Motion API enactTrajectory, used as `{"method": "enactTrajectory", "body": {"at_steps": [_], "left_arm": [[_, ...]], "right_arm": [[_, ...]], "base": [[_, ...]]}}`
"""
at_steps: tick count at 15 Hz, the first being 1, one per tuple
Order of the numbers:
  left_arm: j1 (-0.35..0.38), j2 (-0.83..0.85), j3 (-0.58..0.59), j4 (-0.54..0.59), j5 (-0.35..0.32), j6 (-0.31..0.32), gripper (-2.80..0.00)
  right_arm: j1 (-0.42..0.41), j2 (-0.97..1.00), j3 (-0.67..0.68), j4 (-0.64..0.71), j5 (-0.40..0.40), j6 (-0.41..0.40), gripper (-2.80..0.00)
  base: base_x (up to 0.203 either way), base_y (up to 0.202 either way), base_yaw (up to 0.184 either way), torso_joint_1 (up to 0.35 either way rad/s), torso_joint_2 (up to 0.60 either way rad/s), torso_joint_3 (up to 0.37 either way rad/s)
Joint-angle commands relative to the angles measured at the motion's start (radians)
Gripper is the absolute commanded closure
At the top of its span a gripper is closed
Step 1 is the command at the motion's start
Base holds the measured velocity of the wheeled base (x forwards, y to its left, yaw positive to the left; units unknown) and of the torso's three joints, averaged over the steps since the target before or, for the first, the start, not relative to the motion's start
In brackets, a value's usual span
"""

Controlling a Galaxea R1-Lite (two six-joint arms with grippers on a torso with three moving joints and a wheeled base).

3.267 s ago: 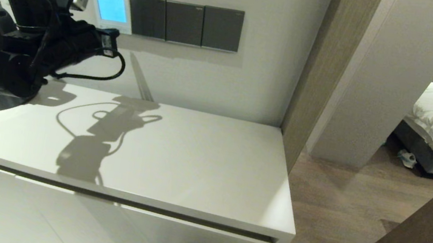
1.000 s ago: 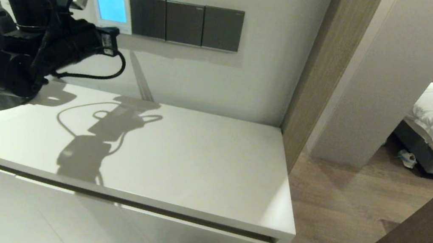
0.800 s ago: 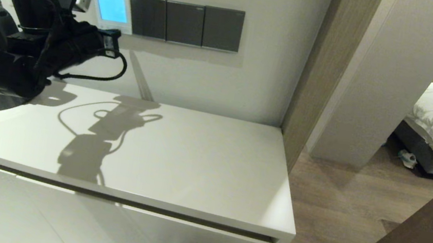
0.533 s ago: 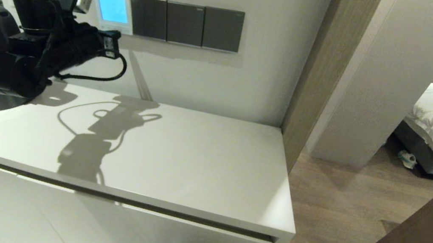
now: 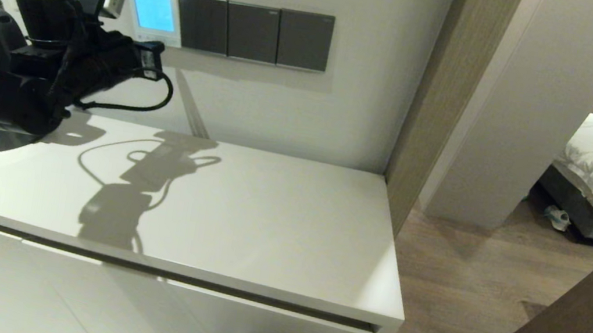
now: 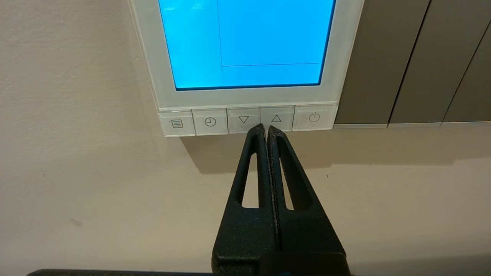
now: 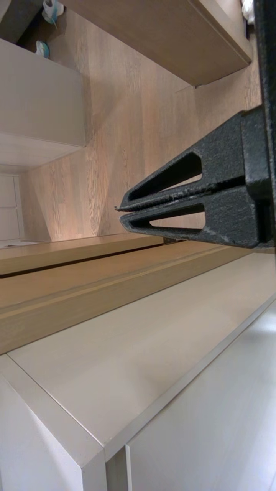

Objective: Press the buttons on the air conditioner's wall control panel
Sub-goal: Turn on the central air conditioner

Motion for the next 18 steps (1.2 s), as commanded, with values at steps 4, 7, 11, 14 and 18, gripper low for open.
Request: {"method": "enactTrajectory", "body": {"at_steps": [4,7,11,14,18], "left_arm": [[-0.006,-0.030,0.027,-0.005,-0.005,0.000,0.00],[-0.011,-0.046,0.033,-0.005,-0.010,-0.002,0.00],[-0.028,-0.044,0.036,-0.004,-0.009,-0.001,0.00],[-0.029,-0.031,0.028,-0.004,-0.011,0.000,0.00],[-0.029,-0.022,0.016,-0.002,-0.009,-0.002,0.00]], "right_arm": [[0.000,0.001,0.002,0.000,0.000,0.000,0.00],[0.000,0.001,0.002,0.000,0.000,0.000,0.00],[0.000,0.001,0.002,0.000,0.000,0.000,0.00],[0.000,0.001,0.002,0.000,0.000,0.000,0.00],[0.000,0.001,0.002,0.000,0.000,0.000,0.00]], "base": [[0.000,0.000,0.000,0.000,0.00,0.000],[0.000,0.000,0.000,0.000,0.00,0.000],[0.000,0.000,0.000,0.000,0.00,0.000],[0.000,0.000,0.000,0.000,0.00,0.000],[0.000,0.000,0.000,0.000,0.00,0.000]]}}
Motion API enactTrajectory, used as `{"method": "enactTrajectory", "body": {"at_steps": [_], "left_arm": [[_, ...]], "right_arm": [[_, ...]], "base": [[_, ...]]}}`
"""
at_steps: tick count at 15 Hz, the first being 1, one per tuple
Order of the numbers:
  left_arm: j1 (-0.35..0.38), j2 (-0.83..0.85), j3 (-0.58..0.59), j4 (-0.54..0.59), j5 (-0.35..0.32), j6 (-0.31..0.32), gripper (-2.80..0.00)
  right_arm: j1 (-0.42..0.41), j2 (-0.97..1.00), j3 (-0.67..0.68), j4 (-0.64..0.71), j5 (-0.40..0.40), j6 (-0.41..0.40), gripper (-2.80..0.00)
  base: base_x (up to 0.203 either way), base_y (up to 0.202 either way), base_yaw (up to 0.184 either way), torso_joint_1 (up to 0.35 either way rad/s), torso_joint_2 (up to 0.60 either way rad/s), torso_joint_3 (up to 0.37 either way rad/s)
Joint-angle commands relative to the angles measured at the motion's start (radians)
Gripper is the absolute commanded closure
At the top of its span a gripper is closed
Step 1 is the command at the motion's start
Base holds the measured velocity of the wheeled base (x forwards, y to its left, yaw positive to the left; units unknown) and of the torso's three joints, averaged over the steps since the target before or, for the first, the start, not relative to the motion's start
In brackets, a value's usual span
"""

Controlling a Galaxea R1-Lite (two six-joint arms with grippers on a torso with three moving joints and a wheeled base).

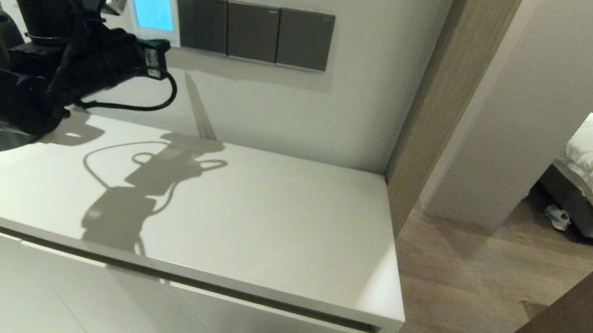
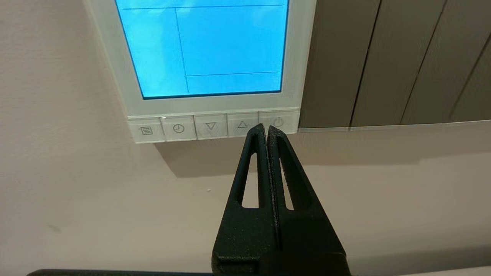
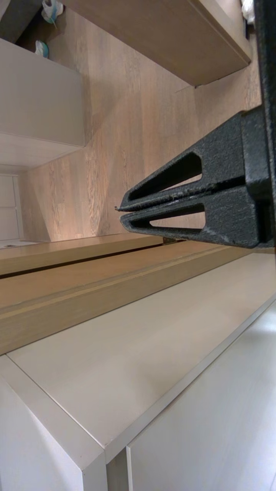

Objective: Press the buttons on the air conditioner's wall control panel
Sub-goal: Turn on the central air conditioner

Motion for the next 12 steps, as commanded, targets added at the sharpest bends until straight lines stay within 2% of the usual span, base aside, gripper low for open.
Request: {"method": "enactTrajectory", "body": {"at_steps": [1,9,12], "left_arm": [[0.000,0.010,-0.008,-0.005,0.001,0.000,0.00],[0.000,0.062,-0.053,0.002,0.007,0.000,0.00],[0.000,0.043,-0.036,-0.006,0.006,0.000,0.00]], "right_arm": [[0.000,0.001,0.002,0.000,0.000,0.000,0.00],[0.000,0.001,0.002,0.000,0.000,0.000,0.00],[0.000,0.001,0.002,0.000,0.000,0.000,0.00]], "base": [[0.000,0.000,0.000,0.000,0.00,0.000],[0.000,0.000,0.000,0.000,0.00,0.000],[0.000,0.000,0.000,0.000,0.00,0.000]]}}
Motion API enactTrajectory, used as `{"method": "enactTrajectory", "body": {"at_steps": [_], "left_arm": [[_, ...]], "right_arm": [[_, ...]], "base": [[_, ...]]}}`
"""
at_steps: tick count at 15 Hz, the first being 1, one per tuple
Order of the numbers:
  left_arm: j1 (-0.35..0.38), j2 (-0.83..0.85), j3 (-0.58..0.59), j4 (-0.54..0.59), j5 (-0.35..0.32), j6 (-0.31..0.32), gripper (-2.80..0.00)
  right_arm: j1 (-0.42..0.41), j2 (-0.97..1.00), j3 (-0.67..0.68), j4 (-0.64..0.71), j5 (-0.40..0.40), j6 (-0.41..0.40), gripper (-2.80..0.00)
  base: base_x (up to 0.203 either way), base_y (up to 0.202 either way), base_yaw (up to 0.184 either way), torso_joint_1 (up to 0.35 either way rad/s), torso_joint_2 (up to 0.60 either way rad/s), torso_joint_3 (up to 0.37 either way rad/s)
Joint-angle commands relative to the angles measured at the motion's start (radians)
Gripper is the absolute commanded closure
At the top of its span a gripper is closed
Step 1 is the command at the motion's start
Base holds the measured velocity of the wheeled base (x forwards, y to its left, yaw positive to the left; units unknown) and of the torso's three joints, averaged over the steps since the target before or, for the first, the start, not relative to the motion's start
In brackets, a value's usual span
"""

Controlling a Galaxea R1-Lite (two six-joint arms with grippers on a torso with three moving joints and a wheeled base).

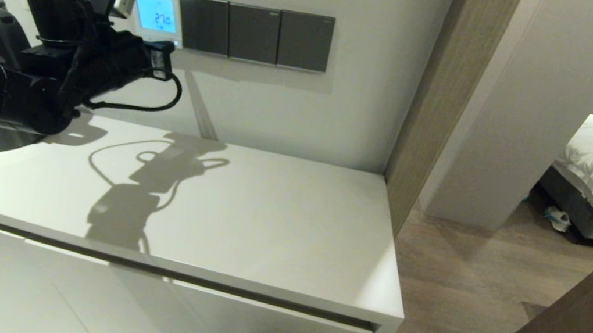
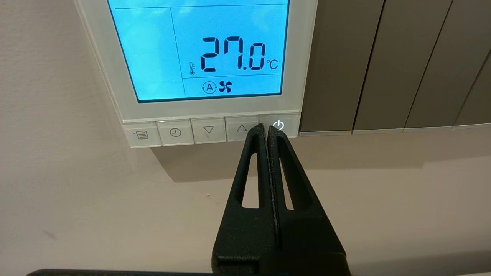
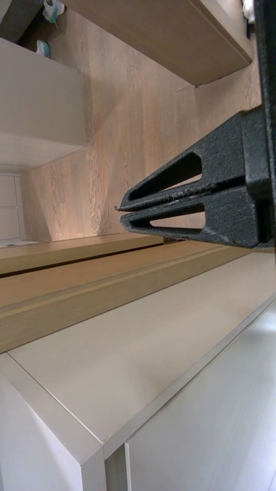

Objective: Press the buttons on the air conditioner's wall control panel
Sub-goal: Turn on the central air conditioner

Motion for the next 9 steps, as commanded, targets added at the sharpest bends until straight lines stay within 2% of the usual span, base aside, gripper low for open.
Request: {"method": "enactTrajectory", "body": {"at_steps": [1,9], "left_arm": [[0.000,-0.019,0.021,-0.007,-0.002,-0.001,0.00],[0.006,-0.074,0.059,-0.007,0.003,-0.002,0.00]], "right_arm": [[0.000,0.001,0.002,0.000,0.000,0.000,0.00],[0.000,0.001,0.002,0.000,0.000,0.000,0.00]], "base": [[0.000,0.000,0.000,0.000,0.00,0.000],[0.000,0.000,0.000,0.000,0.00,0.000]]}}
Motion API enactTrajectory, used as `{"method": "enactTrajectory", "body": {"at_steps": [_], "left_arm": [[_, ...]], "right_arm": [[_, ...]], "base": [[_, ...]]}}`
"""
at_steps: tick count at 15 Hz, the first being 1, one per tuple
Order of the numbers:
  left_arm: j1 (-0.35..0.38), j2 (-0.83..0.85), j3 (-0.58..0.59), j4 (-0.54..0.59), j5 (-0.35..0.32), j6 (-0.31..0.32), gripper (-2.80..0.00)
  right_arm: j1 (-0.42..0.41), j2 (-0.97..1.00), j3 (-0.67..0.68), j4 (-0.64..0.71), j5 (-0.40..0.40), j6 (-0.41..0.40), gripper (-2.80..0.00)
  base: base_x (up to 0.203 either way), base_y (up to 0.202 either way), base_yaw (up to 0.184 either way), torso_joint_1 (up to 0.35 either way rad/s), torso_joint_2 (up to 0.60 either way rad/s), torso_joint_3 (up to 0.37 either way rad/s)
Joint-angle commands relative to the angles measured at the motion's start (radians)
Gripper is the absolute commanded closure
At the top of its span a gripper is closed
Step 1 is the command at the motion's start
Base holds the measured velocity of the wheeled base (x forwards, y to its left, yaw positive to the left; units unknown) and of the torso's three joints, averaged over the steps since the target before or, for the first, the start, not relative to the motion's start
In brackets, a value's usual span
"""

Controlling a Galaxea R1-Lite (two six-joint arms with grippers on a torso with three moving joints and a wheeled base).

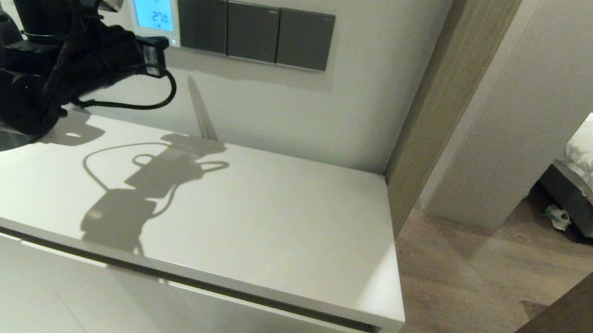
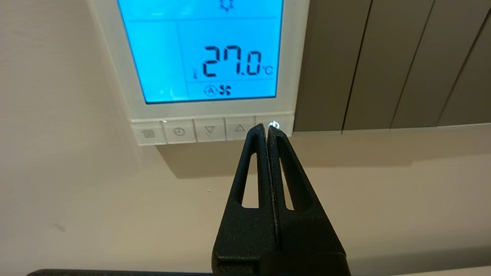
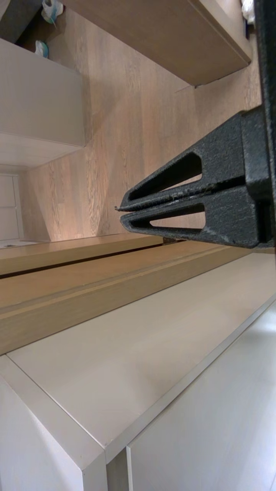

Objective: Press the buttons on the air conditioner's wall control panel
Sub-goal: Turn on the central air conditioner, then press the temperature decrease button

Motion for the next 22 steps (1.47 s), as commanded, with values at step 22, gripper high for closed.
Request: {"method": "enactTrajectory", "body": {"at_steps": [22], "left_arm": [[0.050,0.030,-0.026,0.000,-0.001,0.002,0.00]], "right_arm": [[0.000,0.001,0.002,0.000,0.000,0.000,0.00]], "base": [[0.000,0.000,0.000,0.000,0.00,0.000]]}}
